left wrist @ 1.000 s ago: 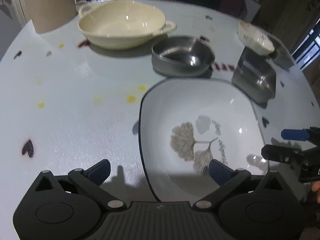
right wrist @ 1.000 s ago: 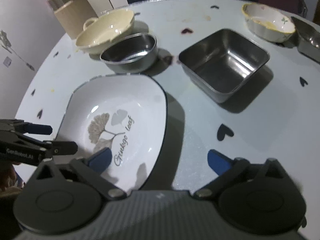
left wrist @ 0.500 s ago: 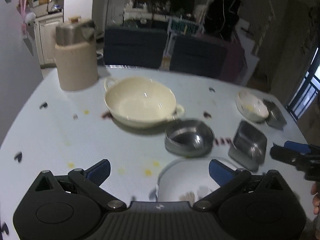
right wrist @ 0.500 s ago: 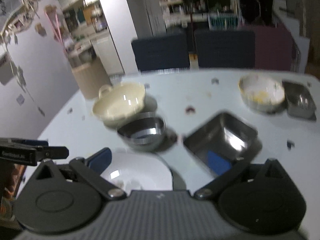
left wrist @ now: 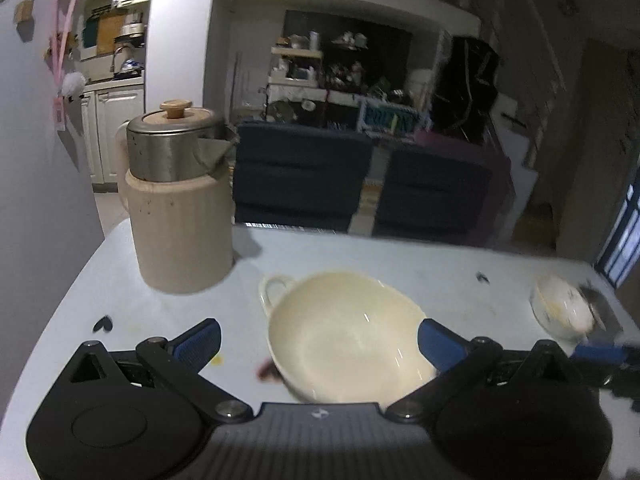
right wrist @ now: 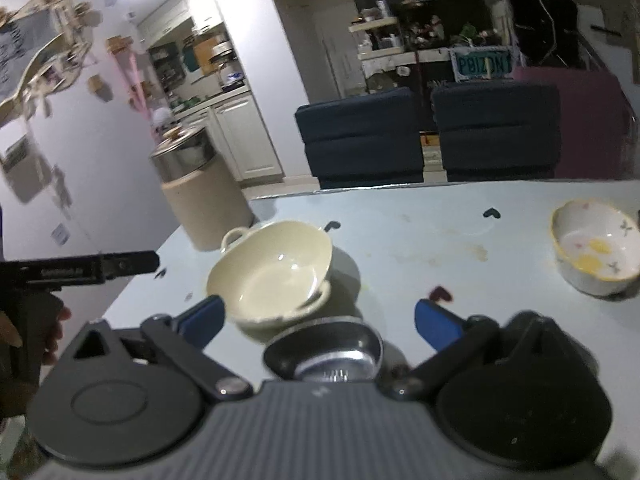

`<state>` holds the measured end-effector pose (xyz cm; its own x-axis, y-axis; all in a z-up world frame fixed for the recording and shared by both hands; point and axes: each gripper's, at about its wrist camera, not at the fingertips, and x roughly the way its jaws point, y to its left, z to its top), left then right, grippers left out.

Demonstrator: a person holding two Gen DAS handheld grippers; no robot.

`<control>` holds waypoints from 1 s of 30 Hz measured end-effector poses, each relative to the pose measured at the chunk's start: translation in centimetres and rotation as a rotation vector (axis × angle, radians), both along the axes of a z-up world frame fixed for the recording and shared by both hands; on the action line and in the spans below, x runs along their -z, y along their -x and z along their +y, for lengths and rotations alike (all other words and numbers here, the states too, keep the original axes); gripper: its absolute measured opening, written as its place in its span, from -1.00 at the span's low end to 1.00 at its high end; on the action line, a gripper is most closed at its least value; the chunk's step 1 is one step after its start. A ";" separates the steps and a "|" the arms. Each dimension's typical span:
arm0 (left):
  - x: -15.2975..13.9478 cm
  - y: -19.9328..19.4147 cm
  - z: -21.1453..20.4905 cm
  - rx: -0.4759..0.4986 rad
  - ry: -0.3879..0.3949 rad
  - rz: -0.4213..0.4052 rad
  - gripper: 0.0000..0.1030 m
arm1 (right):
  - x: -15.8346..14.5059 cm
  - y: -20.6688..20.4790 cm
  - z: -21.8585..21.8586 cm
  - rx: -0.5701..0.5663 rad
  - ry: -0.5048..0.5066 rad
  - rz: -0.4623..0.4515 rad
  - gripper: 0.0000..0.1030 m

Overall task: Organize plates and bowls
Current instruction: 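Move both grippers to the cream bowl's handles and close on them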

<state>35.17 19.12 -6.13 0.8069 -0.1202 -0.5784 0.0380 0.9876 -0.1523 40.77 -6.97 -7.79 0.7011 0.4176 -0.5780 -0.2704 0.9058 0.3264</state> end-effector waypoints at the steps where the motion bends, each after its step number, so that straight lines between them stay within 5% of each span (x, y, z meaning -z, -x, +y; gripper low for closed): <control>1: 0.2 -0.9 0.4 -0.009 0.015 -0.004 1.00 | 0.3 -0.8 0.1 -0.002 -0.021 0.011 0.69; 9: 2.6 -5.1 2.2 -0.051 0.055 0.011 1.00 | 4.3 -7.8 1.8 0.059 -0.109 0.208 -0.16; 15: 4.6 -6.5 3.0 -0.051 0.067 0.031 1.00 | 6.3 -10.4 3.0 0.033 -0.090 0.301 -0.18; 19: 5.4 -6.8 3.5 -0.052 0.086 0.036 0.98 | 6.7 -10.7 3.9 -0.042 -0.056 0.305 -0.65; 28: 6.3 -7.4 4.5 -0.088 0.152 0.036 0.96 | 6.2 -14.4 3.0 -0.039 0.000 0.283 -0.78; 30: 6.4 -7.7 4.7 -0.082 0.182 0.062 0.78 | 5.9 -15.9 2.6 -0.016 0.024 0.271 -0.74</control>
<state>42.85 23.81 -12.55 0.7818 -0.1625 -0.6019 -0.0565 0.9430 -0.3280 56.66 -4.34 -13.67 0.5131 0.4108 -0.7537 -0.1902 0.9106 0.3669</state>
